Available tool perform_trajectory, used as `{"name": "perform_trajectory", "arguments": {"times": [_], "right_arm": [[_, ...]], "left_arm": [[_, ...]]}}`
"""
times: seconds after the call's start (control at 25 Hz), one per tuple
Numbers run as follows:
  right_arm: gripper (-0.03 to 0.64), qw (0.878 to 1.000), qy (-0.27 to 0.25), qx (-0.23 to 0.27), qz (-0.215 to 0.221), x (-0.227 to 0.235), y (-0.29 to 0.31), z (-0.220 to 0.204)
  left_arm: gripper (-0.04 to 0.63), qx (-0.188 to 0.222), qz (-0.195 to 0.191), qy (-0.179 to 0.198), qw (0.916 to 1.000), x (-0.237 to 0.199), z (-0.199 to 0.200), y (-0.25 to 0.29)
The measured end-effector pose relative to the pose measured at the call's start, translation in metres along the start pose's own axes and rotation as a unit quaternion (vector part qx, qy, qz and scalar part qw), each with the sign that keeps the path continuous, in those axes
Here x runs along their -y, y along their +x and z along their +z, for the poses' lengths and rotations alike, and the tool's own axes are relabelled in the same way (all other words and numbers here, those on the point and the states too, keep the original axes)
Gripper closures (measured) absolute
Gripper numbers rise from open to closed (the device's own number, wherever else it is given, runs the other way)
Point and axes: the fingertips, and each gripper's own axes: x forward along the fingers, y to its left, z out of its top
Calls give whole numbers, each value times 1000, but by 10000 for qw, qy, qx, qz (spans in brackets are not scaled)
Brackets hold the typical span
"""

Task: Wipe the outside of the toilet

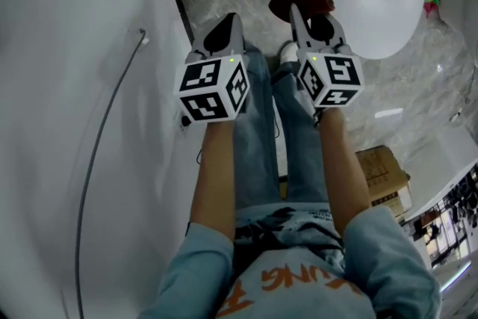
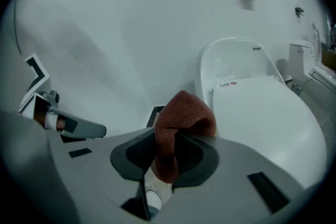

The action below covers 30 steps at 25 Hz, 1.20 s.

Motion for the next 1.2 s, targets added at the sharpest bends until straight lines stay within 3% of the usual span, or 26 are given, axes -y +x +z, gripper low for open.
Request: {"name": "perform_trajectory", "arguments": {"times": [0.16, 0.6, 0.88, 1.2], "right_arm": [[537, 9997, 206, -106, -45, 1, 36, -6], [538, 9985, 98, -382, -375, 24, 114, -17], [538, 9940, 142, -533, -940, 44, 144, -26], [540, 9897, 389, -451, -1304, 66, 159, -30]], "left_arm": [[600, -102, -59, 6, 9999, -6, -3, 12], [601, -446, -66, 12, 9990, -30, -17, 44], [601, -590, -72, 49, 9982, -41, -18, 60], [601, -771, -148, 135, 9968, -41, -29, 69]]}}
